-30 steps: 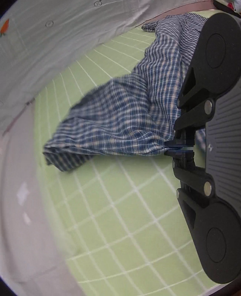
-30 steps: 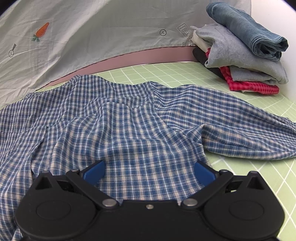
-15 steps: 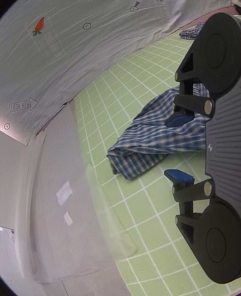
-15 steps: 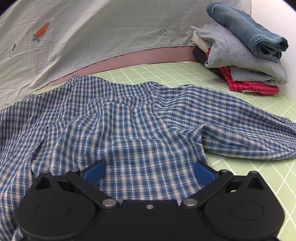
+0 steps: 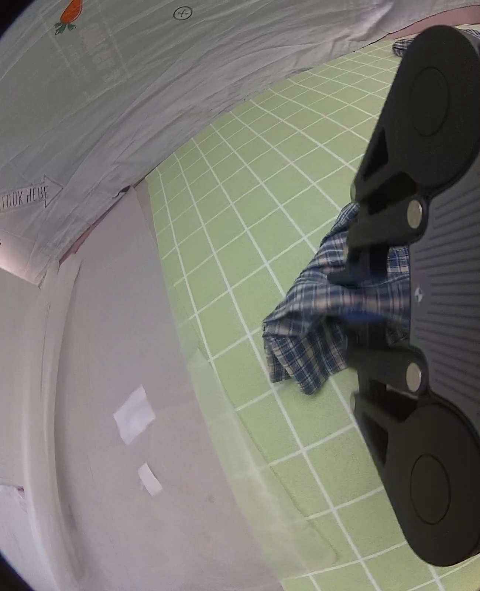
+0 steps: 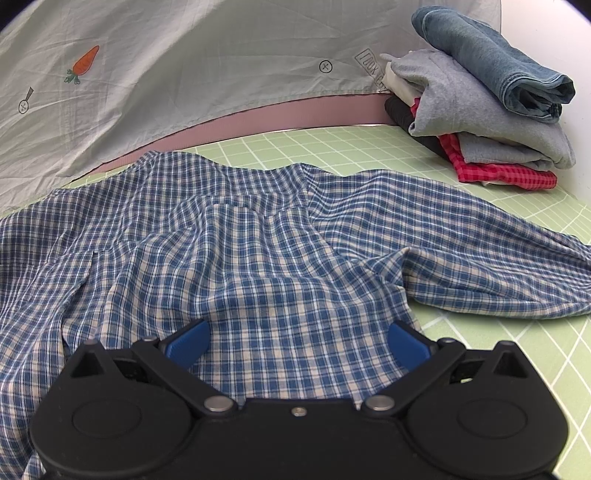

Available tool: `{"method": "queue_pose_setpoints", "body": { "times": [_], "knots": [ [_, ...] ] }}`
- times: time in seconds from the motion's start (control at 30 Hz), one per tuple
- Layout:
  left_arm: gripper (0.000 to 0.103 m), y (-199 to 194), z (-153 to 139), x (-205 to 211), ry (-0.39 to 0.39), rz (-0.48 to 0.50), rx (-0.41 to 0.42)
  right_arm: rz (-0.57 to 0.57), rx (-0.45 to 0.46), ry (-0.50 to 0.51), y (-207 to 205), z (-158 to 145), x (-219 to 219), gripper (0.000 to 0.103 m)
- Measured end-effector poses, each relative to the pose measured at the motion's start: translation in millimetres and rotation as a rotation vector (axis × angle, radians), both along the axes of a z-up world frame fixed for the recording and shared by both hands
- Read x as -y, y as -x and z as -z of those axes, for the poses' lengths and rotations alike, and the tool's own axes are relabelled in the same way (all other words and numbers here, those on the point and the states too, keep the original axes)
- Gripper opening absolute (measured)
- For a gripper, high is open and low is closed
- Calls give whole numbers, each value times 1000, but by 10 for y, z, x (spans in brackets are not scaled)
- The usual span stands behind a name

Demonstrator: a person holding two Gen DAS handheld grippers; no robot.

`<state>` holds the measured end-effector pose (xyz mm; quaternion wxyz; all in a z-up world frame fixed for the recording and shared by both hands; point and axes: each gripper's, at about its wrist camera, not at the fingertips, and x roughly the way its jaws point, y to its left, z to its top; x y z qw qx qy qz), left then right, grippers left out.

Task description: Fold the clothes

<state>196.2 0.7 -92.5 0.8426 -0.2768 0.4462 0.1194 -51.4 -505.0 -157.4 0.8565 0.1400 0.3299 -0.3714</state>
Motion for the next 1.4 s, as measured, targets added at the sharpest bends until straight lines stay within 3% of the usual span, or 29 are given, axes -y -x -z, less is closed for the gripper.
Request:
{"method": "queue_pose_setpoints", "body": {
  "times": [0.13, 0.27, 0.37, 0.43, 0.53, 0.7, 0.93, 1.07, 1.4],
  "knots": [
    [4, 50, -343, -50, -47, 16, 184, 2, -4, -5, -8, -6, 4, 103],
    [4, 244, -765, -149, -148, -21, 437, 2, -3, -3, 2, -1, -6, 103],
    [5, 374, -921, -253, -220, -69, 513, 1, -2, -1, 4, -2, -7, 103],
    [7, 413, -836, -318, -249, -96, 475, 2, -1, 0, 6, 1, -9, 103],
    [12, 447, -561, -378, -309, -115, 337, 2, 4, 6, 19, 12, -12, 103],
    [17, 536, -135, -525, -265, -146, 146, 2, 3, 5, 14, 13, 8, 103],
    [35, 583, 101, -612, -254, -192, -2, 5, 6, 8, 3, 16, 0, 103],
    [35, 631, 169, -617, -261, -194, -38, -1, 0, 2, -5, 5, 12, 103],
    [60, 636, -156, -332, -340, -151, 0, -71, -67, -69, -150, -159, 208, 103]
  ]
}}
